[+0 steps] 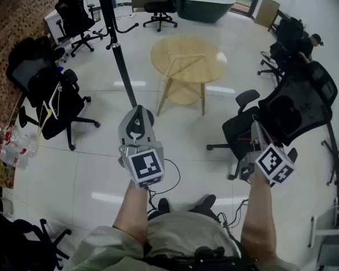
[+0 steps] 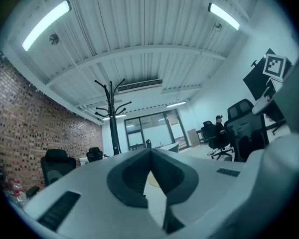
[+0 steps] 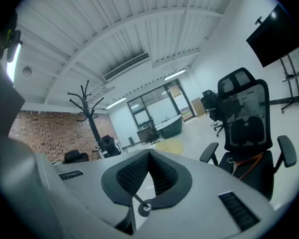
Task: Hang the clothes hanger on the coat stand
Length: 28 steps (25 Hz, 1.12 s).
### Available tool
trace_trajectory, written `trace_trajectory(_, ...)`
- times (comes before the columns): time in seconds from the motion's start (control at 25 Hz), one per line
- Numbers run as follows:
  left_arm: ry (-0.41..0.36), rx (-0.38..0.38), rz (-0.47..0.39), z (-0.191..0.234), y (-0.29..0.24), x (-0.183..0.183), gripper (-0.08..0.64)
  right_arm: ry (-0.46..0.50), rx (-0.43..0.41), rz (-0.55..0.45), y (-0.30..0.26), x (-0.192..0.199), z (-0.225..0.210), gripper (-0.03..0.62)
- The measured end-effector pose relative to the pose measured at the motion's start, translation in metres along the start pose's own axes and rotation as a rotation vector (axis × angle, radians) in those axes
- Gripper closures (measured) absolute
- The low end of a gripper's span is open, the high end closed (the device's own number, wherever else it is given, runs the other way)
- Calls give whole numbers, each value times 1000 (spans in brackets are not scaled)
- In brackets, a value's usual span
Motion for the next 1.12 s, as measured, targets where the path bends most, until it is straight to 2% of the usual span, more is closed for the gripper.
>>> trace_trajectory(0.24,11,77,-31,-66,-11,-25,543,16,86,-55,28,-38,-53,592)
trace_trajectory(0.4,18,151,-53,-134,-14,-62,543,26,134,-100,60,-81,-97,592)
trace_trajectory(0.52,16,236,-61,-215,-8,-88,543,40,166,-113,88,-108,-151,592)
trace_trajectory(0.64,9,352,-34,-328,9,-98,543,55,199,-127,124,-126,-235,592)
trace_trajectory(0.8,12,426,0,-450,30,-113,543,109,209,-145,161,-157,-326,592)
trace_trajectory(0.92,31,474,3,-509,35,-127,543,155,213,-145,179,-171,-367,592)
trace_trajectory(1.12,26,535,35,-576,37,-130,543,215,225,-98,187,-175,-412,592)
Point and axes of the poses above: the fingertips, and each gripper's own axes: y backward along the fingers, z to its left, x out of its underside, the point moved 6 cm from there along y, backward along the fingers, and after that the axes turned 11 degrees about -x, right-handed, at the moved point
